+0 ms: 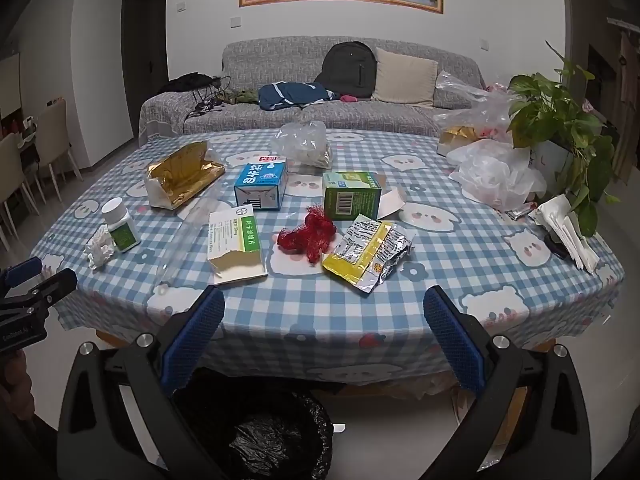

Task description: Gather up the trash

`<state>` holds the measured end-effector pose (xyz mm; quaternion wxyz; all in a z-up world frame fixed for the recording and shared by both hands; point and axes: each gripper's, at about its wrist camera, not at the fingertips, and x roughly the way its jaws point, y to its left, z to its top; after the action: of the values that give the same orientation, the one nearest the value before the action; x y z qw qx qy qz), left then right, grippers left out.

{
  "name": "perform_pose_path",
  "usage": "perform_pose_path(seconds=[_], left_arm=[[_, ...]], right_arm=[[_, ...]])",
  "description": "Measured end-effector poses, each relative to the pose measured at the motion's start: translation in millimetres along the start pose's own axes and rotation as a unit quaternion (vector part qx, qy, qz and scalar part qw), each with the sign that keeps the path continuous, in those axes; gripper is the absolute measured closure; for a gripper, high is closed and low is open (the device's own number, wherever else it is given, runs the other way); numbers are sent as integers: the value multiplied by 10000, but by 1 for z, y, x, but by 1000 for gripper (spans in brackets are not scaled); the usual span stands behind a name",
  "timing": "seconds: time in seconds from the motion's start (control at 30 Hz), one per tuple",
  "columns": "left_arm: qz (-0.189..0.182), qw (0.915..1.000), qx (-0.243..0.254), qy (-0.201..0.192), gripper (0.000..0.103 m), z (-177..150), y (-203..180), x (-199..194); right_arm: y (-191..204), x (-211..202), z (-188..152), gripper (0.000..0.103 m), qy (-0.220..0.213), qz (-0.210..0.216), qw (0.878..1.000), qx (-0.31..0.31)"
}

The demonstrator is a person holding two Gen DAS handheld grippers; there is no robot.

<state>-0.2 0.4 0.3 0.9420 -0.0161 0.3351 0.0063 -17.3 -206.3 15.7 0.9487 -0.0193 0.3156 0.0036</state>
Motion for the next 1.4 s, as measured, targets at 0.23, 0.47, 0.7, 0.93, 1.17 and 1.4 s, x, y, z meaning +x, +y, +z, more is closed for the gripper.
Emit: perform_pose_path(seconds=[0.23,0.47,0.7,0.93,1.17,1.4], left_arm=[[-10,9999,40,101,6,0,-3,-1],[-3,9999,-39,105,6,-2,-3,-1],[42,9999,-5,93,6,-2,-2,-3],[93,9999,45,115,6,-1,-4,-4],[74,9999,25,97,6,0,-3,-4],[77,9999,40,99,6,1,-5,-4]], right_arm=[[-3,2,0,7,22,2,10000,44],[-1,0,0,7,77,72,9999,19],[0,-1,-1,7,65,121,9999,16],[2,-2,-2,7,52,124,9999,36],[1,-2,-2,7,51,139,9999,54],[-1,-1,-3,7,55,139,9999,68]])
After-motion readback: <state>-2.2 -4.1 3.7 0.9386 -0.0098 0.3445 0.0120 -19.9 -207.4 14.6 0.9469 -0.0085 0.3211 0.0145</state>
